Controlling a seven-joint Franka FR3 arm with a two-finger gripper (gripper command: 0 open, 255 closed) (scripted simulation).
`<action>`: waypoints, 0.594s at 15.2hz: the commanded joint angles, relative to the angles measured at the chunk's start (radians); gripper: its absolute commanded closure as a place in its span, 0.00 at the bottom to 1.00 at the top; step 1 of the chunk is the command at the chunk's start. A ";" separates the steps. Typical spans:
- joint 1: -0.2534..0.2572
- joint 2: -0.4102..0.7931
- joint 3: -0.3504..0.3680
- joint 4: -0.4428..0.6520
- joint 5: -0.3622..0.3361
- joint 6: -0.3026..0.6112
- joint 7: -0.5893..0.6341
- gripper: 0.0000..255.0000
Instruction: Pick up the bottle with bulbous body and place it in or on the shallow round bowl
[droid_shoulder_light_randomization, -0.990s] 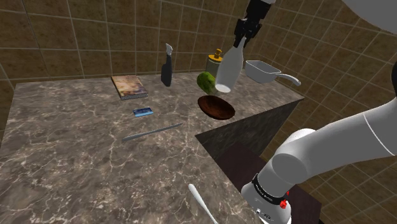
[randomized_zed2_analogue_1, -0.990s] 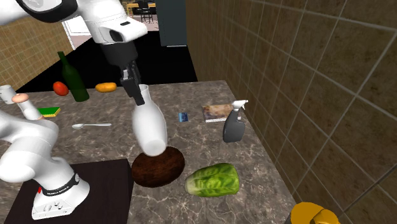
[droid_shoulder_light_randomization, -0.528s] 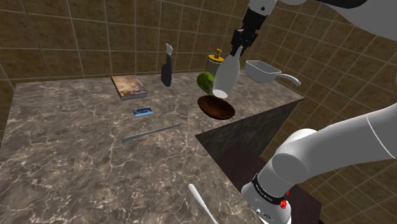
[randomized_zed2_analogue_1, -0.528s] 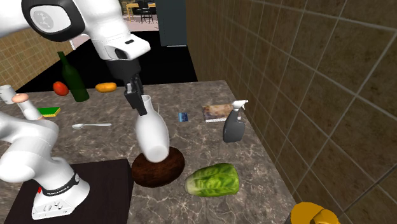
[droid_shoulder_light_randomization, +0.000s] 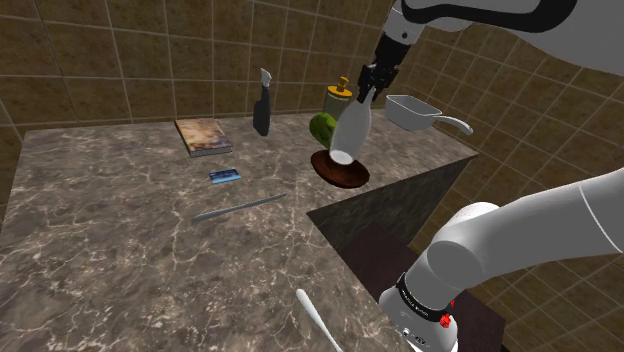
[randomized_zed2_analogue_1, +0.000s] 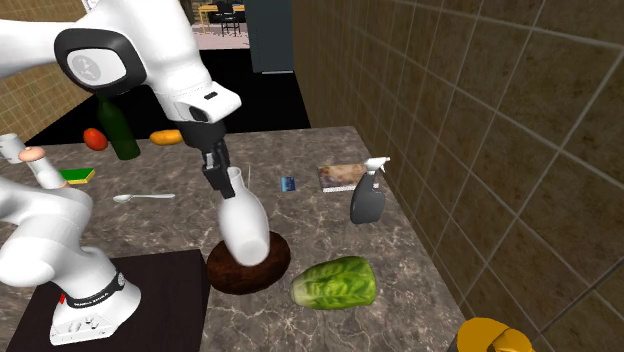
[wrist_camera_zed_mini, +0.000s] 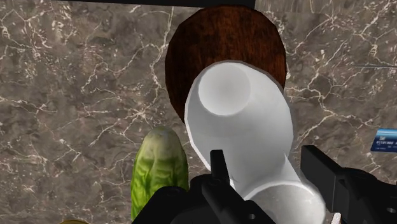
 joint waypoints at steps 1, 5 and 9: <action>-0.001 -0.008 0.001 -0.033 -0.001 0.026 0.003 1.00; -0.002 -0.015 -0.002 -0.088 -0.004 0.074 0.004 1.00; -0.002 -0.015 -0.002 -0.088 -0.004 0.074 0.004 1.00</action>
